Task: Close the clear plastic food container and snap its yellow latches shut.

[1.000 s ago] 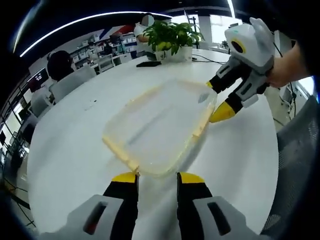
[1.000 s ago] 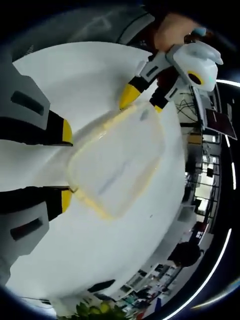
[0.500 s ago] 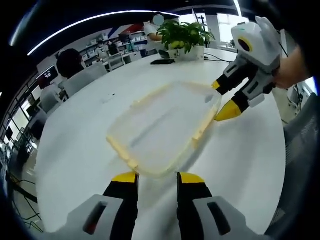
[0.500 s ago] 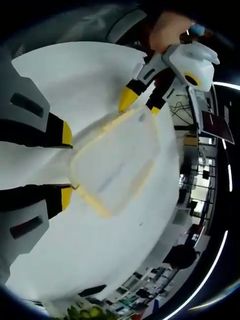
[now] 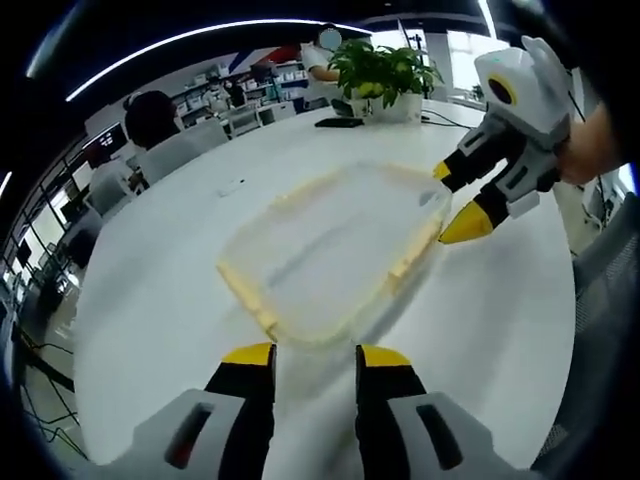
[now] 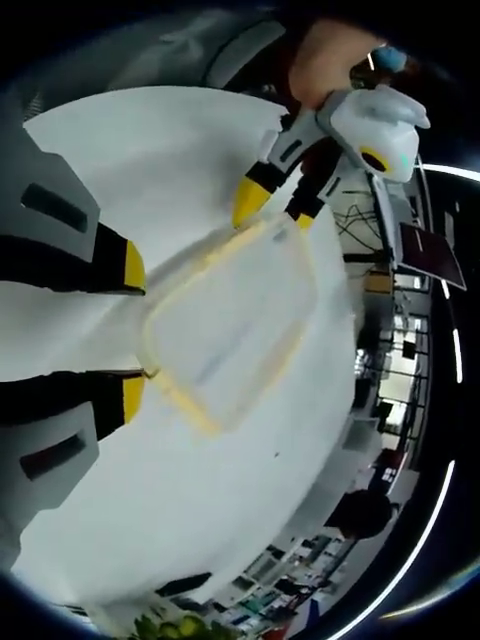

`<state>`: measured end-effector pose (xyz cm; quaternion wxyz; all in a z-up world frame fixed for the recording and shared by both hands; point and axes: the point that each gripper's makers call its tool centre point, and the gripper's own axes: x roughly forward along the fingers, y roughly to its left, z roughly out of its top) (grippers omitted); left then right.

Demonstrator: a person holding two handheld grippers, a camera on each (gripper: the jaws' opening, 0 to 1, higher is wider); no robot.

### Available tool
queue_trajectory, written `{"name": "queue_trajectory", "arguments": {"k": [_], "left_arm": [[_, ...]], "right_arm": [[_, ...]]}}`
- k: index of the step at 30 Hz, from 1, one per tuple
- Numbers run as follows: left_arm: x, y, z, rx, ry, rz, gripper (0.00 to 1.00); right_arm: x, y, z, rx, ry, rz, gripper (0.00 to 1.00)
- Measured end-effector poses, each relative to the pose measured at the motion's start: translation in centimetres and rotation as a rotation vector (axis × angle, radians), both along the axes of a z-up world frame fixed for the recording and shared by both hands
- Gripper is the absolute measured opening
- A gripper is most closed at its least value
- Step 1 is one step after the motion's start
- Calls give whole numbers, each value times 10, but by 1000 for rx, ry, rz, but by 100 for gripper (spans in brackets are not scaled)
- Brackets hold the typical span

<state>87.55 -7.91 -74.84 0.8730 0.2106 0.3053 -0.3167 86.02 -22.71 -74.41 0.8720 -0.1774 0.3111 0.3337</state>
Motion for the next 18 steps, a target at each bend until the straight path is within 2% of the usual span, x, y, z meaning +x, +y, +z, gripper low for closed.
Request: {"name": "queue_trajectory", "arguments": {"k": [3,7,12,18], "left_arm": [[-4,9,5,-11,-2,28,26],[-16,27,14,-69,12,115,29],[-43,42,16,-166,85,239,35],[-79,41,35,-242,69,268,37]], "right_arm": [[-3,-5,4,8,10,-20,32],[-13,-13,15,55,11,-54,35],[-31,-25,25,97,11,-108,38],[-51,-36,35,162,13,-193,42]]}}
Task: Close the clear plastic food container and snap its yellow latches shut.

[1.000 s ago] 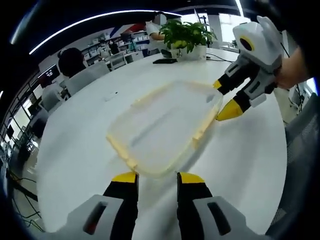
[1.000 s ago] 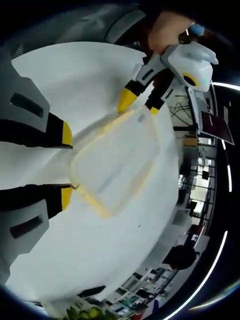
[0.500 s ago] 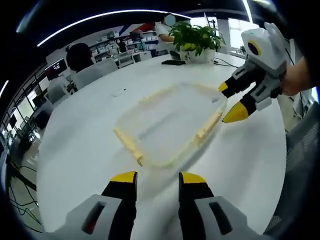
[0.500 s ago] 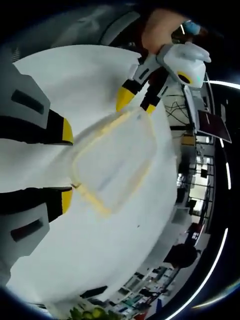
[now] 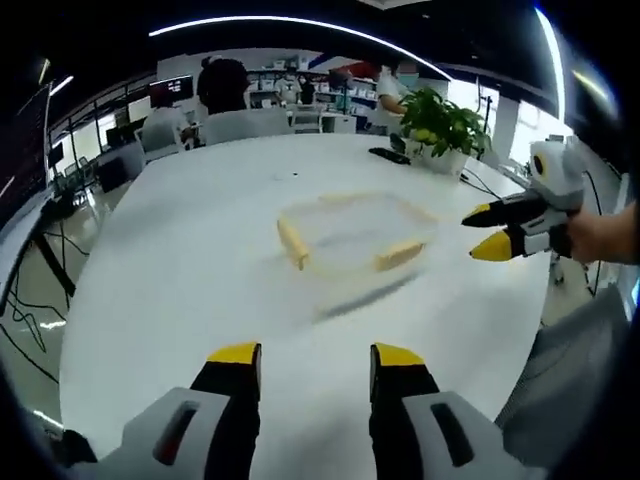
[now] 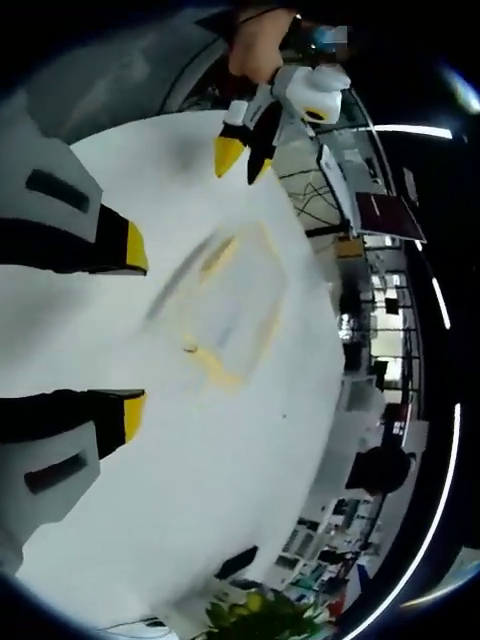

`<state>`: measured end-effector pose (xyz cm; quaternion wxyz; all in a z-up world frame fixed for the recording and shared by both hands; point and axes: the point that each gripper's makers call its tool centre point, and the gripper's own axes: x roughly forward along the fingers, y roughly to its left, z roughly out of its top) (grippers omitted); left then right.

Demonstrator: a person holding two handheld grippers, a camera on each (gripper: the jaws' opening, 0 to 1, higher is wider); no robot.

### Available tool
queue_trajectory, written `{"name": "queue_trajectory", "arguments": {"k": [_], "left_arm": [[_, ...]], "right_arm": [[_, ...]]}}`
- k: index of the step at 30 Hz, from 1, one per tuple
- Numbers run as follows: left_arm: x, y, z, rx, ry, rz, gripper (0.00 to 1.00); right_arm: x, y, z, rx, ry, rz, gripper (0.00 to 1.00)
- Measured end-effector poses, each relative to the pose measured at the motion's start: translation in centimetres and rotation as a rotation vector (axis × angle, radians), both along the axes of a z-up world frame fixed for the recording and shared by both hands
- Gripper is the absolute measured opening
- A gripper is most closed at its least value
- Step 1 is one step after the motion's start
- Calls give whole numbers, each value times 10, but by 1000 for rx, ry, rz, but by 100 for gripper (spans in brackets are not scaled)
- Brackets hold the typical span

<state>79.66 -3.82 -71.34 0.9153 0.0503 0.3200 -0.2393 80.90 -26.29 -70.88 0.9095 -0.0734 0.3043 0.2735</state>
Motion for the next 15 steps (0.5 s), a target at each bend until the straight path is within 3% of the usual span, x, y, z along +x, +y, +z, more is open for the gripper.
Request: {"name": "queue_trajectory", "arguments": {"k": [9,15], "left_arm": [[-33,1,30,-40,-94,-17,37],[-48,14,52,-54,-191,80,34]], "right_arm": [[-34,-5,14,69,-18,-47,46],[-48,-17,24,111,-39,-136,50]]}}
